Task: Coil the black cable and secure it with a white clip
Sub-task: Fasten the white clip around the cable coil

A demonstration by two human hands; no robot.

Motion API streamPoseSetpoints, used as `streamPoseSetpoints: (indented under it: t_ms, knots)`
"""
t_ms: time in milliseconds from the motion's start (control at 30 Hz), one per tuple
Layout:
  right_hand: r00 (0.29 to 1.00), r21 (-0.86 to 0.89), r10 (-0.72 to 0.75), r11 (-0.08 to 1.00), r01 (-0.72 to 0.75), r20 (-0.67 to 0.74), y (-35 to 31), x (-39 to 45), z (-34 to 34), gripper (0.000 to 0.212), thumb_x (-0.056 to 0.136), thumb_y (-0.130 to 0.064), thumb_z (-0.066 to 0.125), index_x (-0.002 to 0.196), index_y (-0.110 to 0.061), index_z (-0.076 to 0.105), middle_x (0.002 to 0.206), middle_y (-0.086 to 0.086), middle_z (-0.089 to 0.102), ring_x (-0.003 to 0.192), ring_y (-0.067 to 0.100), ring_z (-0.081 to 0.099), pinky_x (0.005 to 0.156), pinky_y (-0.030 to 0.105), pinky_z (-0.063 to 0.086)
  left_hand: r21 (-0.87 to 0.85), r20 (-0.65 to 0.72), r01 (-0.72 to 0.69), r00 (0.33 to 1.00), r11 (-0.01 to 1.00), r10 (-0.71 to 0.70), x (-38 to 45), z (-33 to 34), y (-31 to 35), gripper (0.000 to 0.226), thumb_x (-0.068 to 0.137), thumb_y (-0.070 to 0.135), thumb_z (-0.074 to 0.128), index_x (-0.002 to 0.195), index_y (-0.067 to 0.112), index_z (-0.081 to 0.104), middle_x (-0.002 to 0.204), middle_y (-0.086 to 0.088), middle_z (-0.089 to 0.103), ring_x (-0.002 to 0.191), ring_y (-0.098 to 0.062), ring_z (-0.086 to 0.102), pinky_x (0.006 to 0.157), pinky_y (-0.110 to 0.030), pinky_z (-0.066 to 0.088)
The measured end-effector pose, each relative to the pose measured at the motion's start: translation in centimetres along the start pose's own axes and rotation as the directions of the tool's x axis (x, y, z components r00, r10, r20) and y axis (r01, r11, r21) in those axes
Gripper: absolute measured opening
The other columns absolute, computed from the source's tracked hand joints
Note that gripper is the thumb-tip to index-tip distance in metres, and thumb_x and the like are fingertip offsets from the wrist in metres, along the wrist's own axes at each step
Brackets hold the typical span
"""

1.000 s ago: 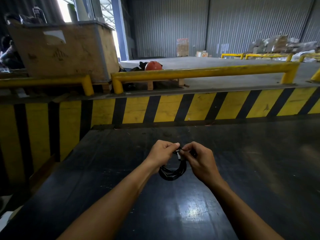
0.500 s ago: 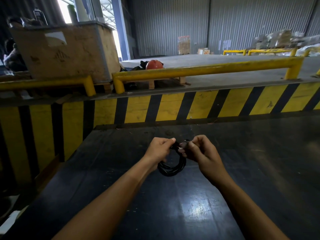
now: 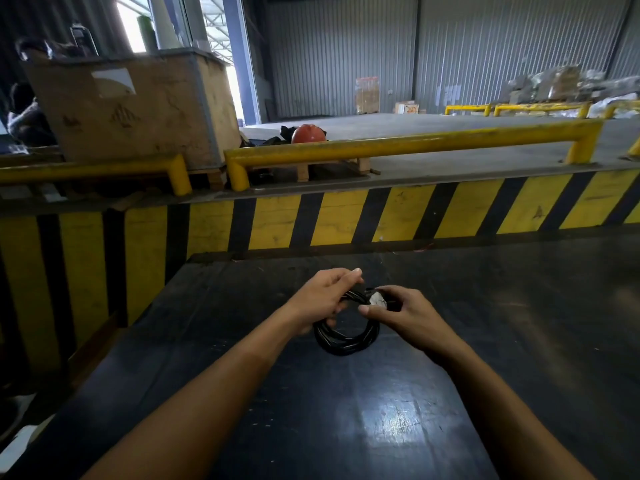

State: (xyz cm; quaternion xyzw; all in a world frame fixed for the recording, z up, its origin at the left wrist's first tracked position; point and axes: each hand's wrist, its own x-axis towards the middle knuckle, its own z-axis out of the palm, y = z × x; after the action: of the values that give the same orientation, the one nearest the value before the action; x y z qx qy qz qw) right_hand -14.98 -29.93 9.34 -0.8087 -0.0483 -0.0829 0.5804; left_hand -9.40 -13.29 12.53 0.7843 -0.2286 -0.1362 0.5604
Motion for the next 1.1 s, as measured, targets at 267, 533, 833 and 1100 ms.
streamPoseSetpoints:
  t_ms: [267, 533, 833, 1100]
  knots:
    - [0.993, 0.417, 0.048, 0.909, 0.003, -0.111, -0.5, 0.0, 1.2, 0.018, 0.078, -0.012, 0.072, 0.090, 0.001, 0.070, 0.081, 0.010, 0.074, 0.078, 0.017, 0.069, 0.069, 0.024, 0.055, -0.309, 0.002, -0.009, 1.000, 0.951, 0.010, -0.5, -0.9, 0.0, 0.054, 0.081, 0.034, 0.067, 0.125, 0.008, 0.050, 0.081, -0.006, 0.061, 0.069, -0.013, 0.061, 0.074, -0.037, 0.053]
    - [0.962, 0.650, 0.187, 0.760, -0.013, -0.200, -0.4, 0.4, 0.7, 0.014, 0.080, -0.011, 0.069, 0.091, -0.003, 0.070, 0.096, 0.019, 0.073, 0.092, 0.027, 0.070, 0.083, 0.034, 0.056, -0.689, 0.057, 0.107, 0.994, 0.717, -0.094, -2.1, 0.4, -2.6, 0.028, 0.077, 0.009, 0.064, 0.105, 0.006, 0.060, 0.095, -0.012, 0.065, 0.096, -0.028, 0.063, 0.096, -0.054, 0.046]
    - [0.964, 0.724, 0.197, 0.689, -0.007, -0.178, 0.2, 0.1, 0.6, 0.028, 0.074, -0.018, 0.069, 0.098, -0.004, 0.066, 0.100, 0.014, 0.071, 0.090, 0.016, 0.070, 0.072, 0.017, 0.057, -0.716, -0.148, -0.016, 0.980, 0.698, -0.130, -1.5, 0.2, -1.2, 0.010, 0.090, 0.008, 0.057, 0.093, 0.011, 0.066, 0.074, -0.004, 0.062, 0.075, -0.016, 0.061, 0.073, -0.038, 0.052]
    - [0.973, 0.326, -0.055, 0.937, 0.128, -0.226, -3.2, -0.4, -3.4, 0.020, 0.093, -0.007, 0.050, 0.109, -0.009, 0.061, 0.102, 0.008, 0.067, 0.094, 0.017, 0.065, 0.075, 0.024, 0.056, -0.501, -0.251, -0.008, 0.958, 0.866, -0.136, -0.8, -0.7, -0.2, 0.006, 0.089, 0.011, 0.062, 0.093, 0.010, 0.067, 0.079, -0.005, 0.064, 0.074, -0.016, 0.062, 0.074, -0.039, 0.056]
